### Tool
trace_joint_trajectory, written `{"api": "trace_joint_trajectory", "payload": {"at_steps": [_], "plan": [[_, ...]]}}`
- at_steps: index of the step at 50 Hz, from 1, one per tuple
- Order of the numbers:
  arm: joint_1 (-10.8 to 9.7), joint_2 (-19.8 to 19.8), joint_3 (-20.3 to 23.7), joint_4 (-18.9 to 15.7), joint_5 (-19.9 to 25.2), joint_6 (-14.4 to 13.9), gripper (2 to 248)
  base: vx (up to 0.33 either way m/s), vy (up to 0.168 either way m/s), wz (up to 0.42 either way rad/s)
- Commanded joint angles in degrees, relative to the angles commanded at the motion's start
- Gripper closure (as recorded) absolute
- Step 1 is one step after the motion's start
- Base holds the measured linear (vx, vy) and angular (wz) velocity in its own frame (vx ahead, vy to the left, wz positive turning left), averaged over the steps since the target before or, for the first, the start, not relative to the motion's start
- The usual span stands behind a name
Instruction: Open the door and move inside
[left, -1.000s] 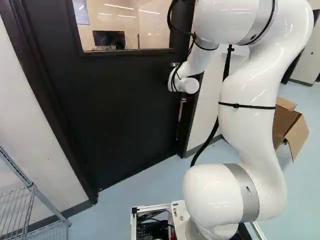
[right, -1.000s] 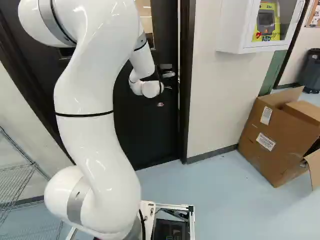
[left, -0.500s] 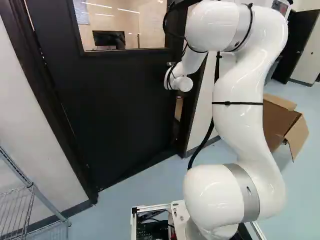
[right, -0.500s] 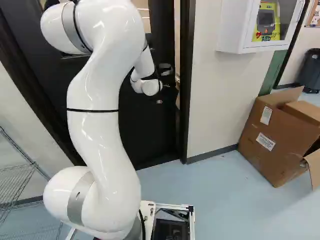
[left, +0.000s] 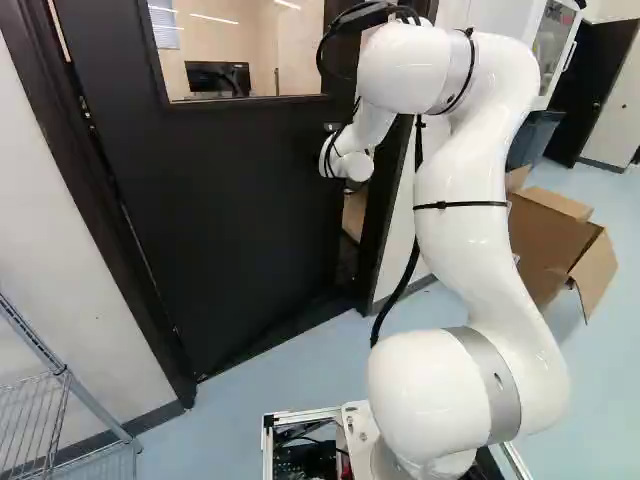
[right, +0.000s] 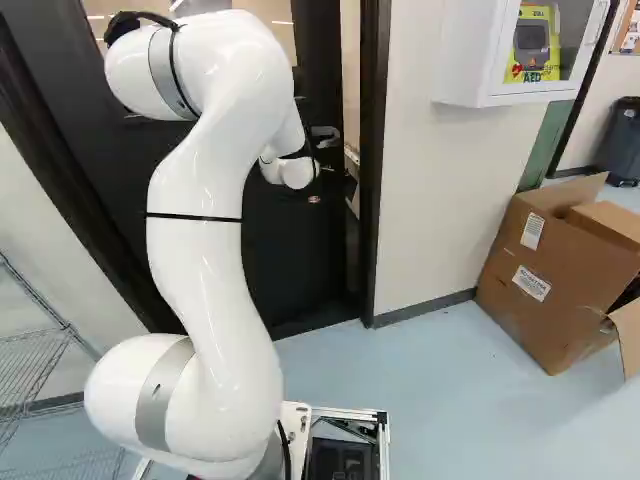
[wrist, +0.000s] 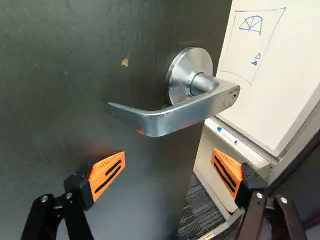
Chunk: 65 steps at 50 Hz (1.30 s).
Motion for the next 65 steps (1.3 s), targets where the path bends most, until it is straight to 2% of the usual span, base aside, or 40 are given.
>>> {"api": "trace_joint_trajectory", "payload": {"at_steps": [16, 26, 51, 65], "plan": [[1.14, 0.22, 0.29, -0.13, 0.0, 0.0, 3, 0.0, 0.0, 0.0], [1.7, 0.99, 1.31, -1.81, 0.0, 0.0, 3, 0.0, 0.0, 0.0], [4.95, 1.0, 1.32, -12.22, -0.83, 0.0, 3, 0.0, 0.0, 0.0], [6.68, -1.26, -1.7, -17.66, -2.07, 0.0, 3, 0.0, 0.0, 0.0]]}}
